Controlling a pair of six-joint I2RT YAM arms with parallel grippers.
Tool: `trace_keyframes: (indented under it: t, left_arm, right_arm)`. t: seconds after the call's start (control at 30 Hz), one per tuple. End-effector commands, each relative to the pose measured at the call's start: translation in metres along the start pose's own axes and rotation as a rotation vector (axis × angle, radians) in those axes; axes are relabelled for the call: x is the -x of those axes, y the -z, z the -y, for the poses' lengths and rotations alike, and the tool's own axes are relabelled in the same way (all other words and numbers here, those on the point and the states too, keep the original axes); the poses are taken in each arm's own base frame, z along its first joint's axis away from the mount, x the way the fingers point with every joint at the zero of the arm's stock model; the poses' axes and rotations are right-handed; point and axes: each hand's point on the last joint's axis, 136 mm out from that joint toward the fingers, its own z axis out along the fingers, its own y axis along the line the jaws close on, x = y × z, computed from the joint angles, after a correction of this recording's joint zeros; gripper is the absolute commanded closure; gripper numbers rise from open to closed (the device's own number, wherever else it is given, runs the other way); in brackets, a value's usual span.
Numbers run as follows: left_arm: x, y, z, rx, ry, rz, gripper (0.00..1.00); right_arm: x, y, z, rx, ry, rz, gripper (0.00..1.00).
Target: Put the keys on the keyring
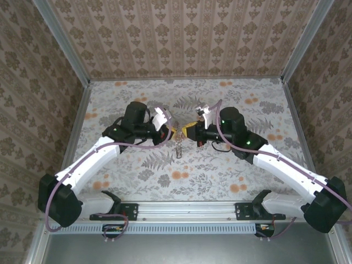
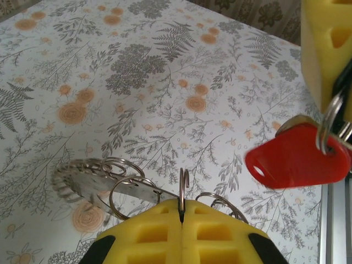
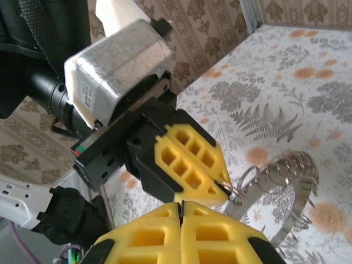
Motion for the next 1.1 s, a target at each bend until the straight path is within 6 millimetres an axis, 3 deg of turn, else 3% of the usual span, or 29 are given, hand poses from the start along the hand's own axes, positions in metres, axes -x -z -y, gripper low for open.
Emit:
trace_keyframes:
  t: [0.0,0.3,0.53,0.77,0.9,1.07]
  left_arm:
    - [0.030,0.008,0.008,-0.042,-0.020,0.087,1.00]
    - [0.036,0.009,0.012,-0.060,-0.037,0.123,1.00]
    - [0.035,0.010,0.008,-0.056,-0.028,0.142,1.00]
    - [0.030,0.010,0.005,-0.034,-0.049,0.135,1.00]
    - [0.026,0.007,-0.001,-0.016,-0.052,0.119,1.00]
    - [0.030,0.007,0.002,-0.038,-0.057,0.130,1.00]
  right_arm:
    - [0.005,-0.005,0.008,-0.089,0.075,-0.017,1.00]
    - [0.012,-0.007,0.015,-0.171,0.180,-0.099,1.00]
    - [0.015,0.011,0.019,-0.234,0.232,-0.108,1.00]
    - [0.003,0.027,0.019,-0.255,0.282,-0.187,1.00]
    - [0.010,0.037,0.015,-0.257,0.299,-0.147,1.00]
    - [0.004,0.034,0.026,-0.292,0.304,-0.187,1.00]
